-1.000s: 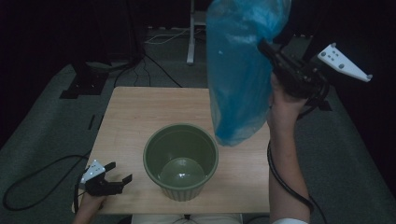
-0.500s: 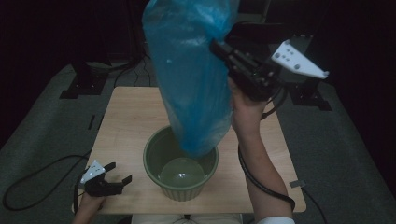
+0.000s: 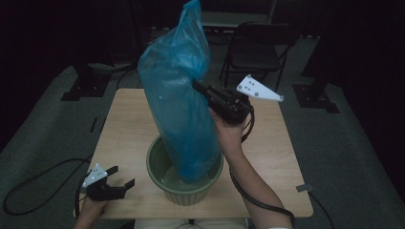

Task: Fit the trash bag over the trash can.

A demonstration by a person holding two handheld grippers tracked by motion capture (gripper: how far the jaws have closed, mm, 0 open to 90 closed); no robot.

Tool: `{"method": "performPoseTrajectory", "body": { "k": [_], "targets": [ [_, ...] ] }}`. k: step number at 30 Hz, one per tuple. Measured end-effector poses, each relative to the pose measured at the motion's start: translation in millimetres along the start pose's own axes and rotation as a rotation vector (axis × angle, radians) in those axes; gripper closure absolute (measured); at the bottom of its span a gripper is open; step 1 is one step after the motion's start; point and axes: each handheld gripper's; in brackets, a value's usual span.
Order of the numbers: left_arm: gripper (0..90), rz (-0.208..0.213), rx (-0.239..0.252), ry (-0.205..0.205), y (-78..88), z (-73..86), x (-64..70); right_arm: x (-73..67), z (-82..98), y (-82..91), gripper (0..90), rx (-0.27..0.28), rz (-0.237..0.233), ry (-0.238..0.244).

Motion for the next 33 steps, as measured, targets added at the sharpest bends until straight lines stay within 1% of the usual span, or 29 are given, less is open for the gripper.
{"method": "performPoseTrajectory", "body": {
  "k": [1, 3, 5, 7, 8, 9, 10, 11, 13, 14, 15, 16, 18, 19, 20, 21, 22, 24, 25, 26, 28, 29, 30, 33],
  "targets": [
    [3.7, 0.001, 0.0, -0.001, 0.2, -0.2, 0.1, -2.4, 10.1, 0.9, 90.0, -0.013, 0.004, -0.012],
    [3.7, 0.0, 0.002, -0.004, 0.8, -0.5, 0.1, -6.2, 23.2, 3.5, 90.0, -0.035, 0.009, -0.027],
    [3.7, 0.0, 0.001, -0.002, 0.9, -0.3, -0.1, -9.6, 35.9, 6.3, 90.0, -0.061, -0.003, -0.037],
    [3.7, 0.001, -0.002, -0.002, 0.7, -0.2, -0.2, -13.0, 48.9, 11.1, 90.0, -0.086, -0.002, -0.055],
    [3.7, 0.001, -0.002, -0.002, 0.7, -0.2, -0.2, -13.0, 48.9, 11.1, 90.0, -0.086, -0.002, -0.055],
    [3.7, 0.004, -0.002, -0.001, 0.2, -0.1, 0.5, -14.1, 54.5, 13.9, 90.0, -0.098, -0.007, -0.062],
    [3.7, 0.002, -0.003, -0.004, 0.0, -0.2, 0.7, -14.8, 65.1, 20.9, 90.0, -0.124, 0.0, -0.08],
    [3.7, 0.001, -0.002, -0.004, -0.2, -0.3, 0.8, -14.7, 68.8, 24.1, 90.0, -0.129, -0.007, -0.093],
    [3.7, -0.001, -0.002, -0.004, -0.3, -0.7, 0.9, -15.5, 75.3, 31.2, 90.0, -0.152, -0.013, -0.103],
    [3.7, -0.001, -0.002, -0.004, -0.3, -0.7, 0.9, -15.5, 75.3, 31.2, 90.0, -0.152, -0.013, -0.103],
    [3.7, 0.001, -0.003, -0.002, -0.4, -0.8, 1.0, -16.7, 77.9, 35.1, 90.0, -0.157, -0.013, -0.101],
    [3.7, 0.0, -0.004, -0.002, -0.6, -0.8, 1.2, -19.3, 82.5, 42.1, 90.0, -0.176, -0.019, -0.103],
    [3.7, -0.001, -0.006, -0.004, -0.7, -1.1, 1.6, -22.8, 87.9, 50.1, 90.0, -0.188, -0.028, -0.111],
    [3.7, 0.0, -0.006, -0.005, -1.0, -1.2, 1.7, -24.8, 90.9, 53.6, 90.0, -0.203, -0.039, -0.111],
    [3.7, 0.0, -0.006, -0.005, -1.0, -1.2, 1.7, -24.8, 90.9, 53.6, 90.0, -0.203, -0.039, -0.111],
    [3.7, -0.004, -0.009, -0.005, -1.8, -2.1, 2.3, -26.9, 93.6, 56.9, 90.0, -0.217, -0.038, -0.106],
    [3.7, -0.003, -0.007, -0.006, -1.7, -2.4, 2.8, -29.5, 98.0, 65.6, 90.0, -0.239, -0.051, -0.105],
    [3.7, -0.001, -0.007, -0.006, -1.6, -3.0, 3.7, -30.4, 101.3, 74.0, 90.0, -0.252, -0.045, -0.102],
    [3.7, 0.001, -0.005, -0.005, -1.6, -3.1, 3.8, -30.1, 103.1, 77.7, 90.0, -0.256, -0.044, -0.107],
    [3.7, 0.001, -0.005, -0.004, -1.6, -3.3, 3.8, -29.6, 105.1, 81.5, 90.0, -0.248, -0.048, -0.116],
    [3.7, 0.002, -0.003, -0.003, -1.5, -3.6, 3.9, -29.4, 109.1, 87.8, 90.0, -0.255, -0.043, -0.12],
    [3.7, 0.003, -0.003, -0.001, -1.6, -3.8, 4.0, -28.9, 111.5, 90.5, 89.9, -0.254, -0.046, -0.135],
    [3.7, 0.003, -0.003, 0.0, -1.9, -3.9, 4.4, -28.5, 114.2, 92.4, 89.9, -0.252, -0.058, -0.152],
    [3.7, 0.003, -0.006, -0.006, -3.0, -3.8, 5.5, -31.4, 120.0, 94.4, 89.9, -0.266, -0.075, -0.158]
  ]
}}
Point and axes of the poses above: each handheld gripper's, and its own axes: y roughly backward along the jaws, z roughly out of its underside, x roughly to its right, and after that the axes turned 14 degrees about y, right-handed
